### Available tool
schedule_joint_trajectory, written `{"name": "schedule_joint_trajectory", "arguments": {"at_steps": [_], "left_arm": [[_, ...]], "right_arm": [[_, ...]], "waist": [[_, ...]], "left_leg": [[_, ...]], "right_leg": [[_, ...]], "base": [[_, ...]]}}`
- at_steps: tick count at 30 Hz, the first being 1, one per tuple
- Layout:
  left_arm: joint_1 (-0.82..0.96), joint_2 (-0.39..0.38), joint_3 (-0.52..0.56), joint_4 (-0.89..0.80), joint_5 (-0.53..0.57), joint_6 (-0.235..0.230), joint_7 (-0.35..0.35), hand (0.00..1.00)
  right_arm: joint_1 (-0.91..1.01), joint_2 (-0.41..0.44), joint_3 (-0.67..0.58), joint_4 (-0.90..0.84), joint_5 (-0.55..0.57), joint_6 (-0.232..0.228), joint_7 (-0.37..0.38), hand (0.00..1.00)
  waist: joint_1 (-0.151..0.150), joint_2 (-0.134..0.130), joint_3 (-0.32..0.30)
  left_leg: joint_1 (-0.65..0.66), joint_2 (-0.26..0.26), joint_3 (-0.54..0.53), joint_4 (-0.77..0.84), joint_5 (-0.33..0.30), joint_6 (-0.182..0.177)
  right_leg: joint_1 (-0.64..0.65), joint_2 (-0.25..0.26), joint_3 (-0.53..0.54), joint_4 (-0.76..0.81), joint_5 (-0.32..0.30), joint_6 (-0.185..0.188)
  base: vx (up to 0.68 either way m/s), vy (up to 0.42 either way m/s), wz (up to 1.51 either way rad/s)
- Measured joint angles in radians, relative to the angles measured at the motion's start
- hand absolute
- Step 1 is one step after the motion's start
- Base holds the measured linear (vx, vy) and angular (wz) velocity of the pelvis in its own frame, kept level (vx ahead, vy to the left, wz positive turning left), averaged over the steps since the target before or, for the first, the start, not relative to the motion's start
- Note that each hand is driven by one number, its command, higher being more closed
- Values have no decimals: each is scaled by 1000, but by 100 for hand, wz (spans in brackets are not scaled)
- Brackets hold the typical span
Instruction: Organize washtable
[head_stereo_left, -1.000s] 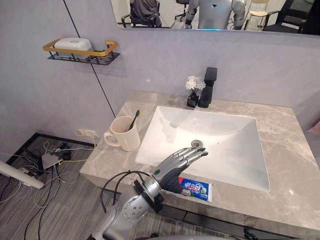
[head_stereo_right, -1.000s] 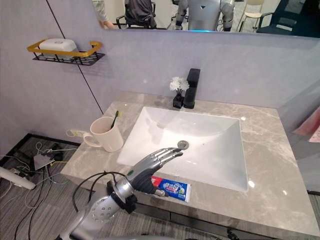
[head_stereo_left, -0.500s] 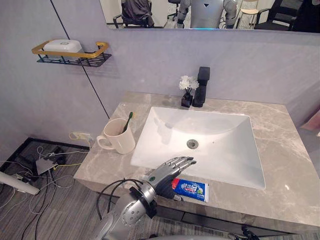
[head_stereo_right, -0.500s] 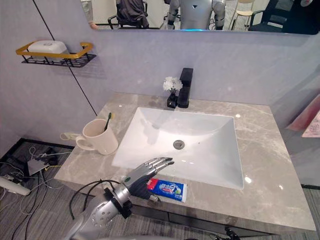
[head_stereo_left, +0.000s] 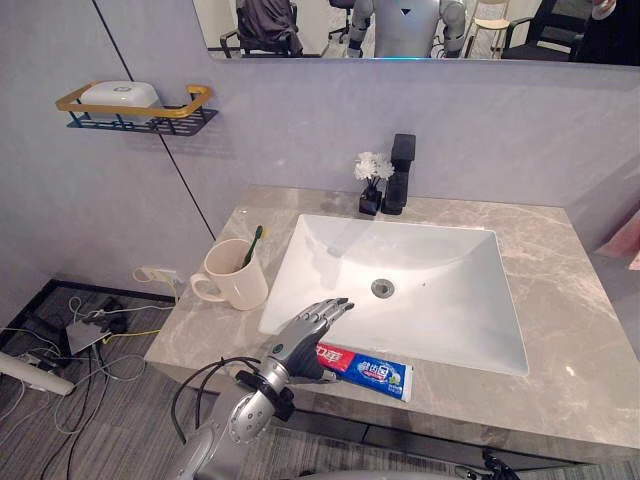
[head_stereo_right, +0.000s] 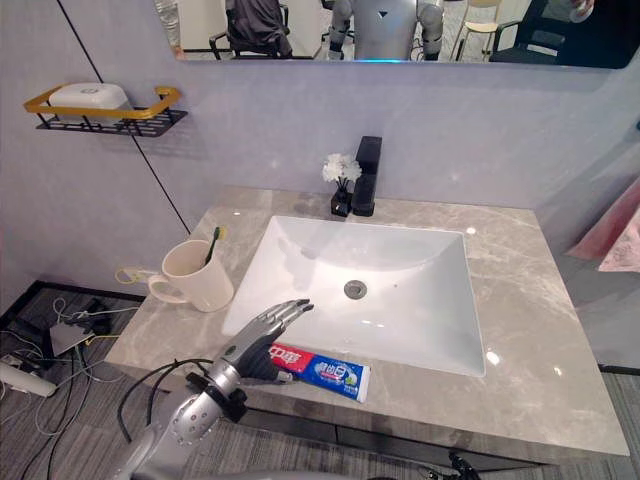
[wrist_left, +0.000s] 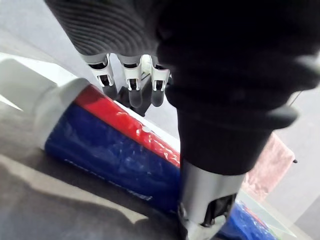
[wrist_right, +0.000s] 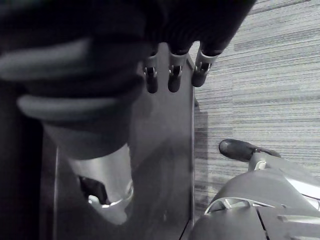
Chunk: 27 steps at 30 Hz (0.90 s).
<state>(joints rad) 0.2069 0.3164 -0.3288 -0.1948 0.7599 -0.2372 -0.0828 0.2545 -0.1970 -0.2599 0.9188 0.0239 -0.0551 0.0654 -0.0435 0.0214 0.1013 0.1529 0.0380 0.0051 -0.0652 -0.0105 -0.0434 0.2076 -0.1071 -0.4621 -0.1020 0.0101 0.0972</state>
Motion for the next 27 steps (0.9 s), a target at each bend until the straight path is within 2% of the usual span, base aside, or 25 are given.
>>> {"name": "schedule_joint_trajectory", "arguments": {"at_steps": [1,10,15,22,27], "left_arm": [[0,0,7,9,0,-1,0,100],[10,9,27,50,12,-12,-10,100],[-20,9,53,67,19,-7,-10,100],[-12,13,66,66,17,-6,-19,100],[-7,0,72,66,-1,24,-19,100]], "right_arm": [[-1,0,0,0,0,0,0,0],[-15,-9,-2,0,-9,20,3,0],[-39,-9,-2,-3,-15,21,5,0],[-45,-9,-15,-3,-14,21,4,0],[-50,-1,-47,-3,17,18,2,0]], "waist": [[-1,0,0],[-1,0,1],[-32,-2,2],[-31,3,2],[-35,10,-2]], "left_leg": [[0,0,1,0,0,0],[11,2,22,-5,-1,0],[18,5,30,-6,-4,-1],[32,12,56,-6,-14,-4],[37,19,84,-1,-25,-8]], "right_leg": [[0,0,1,0,0,0],[-1,1,20,0,1,1],[-2,4,35,1,1,0],[-1,10,59,3,1,0],[-7,16,85,-1,1,0]], "base": [[0,0,0],[-5,15,-5],[-9,21,-9],[9,20,-11],[-12,24,-14]]}}
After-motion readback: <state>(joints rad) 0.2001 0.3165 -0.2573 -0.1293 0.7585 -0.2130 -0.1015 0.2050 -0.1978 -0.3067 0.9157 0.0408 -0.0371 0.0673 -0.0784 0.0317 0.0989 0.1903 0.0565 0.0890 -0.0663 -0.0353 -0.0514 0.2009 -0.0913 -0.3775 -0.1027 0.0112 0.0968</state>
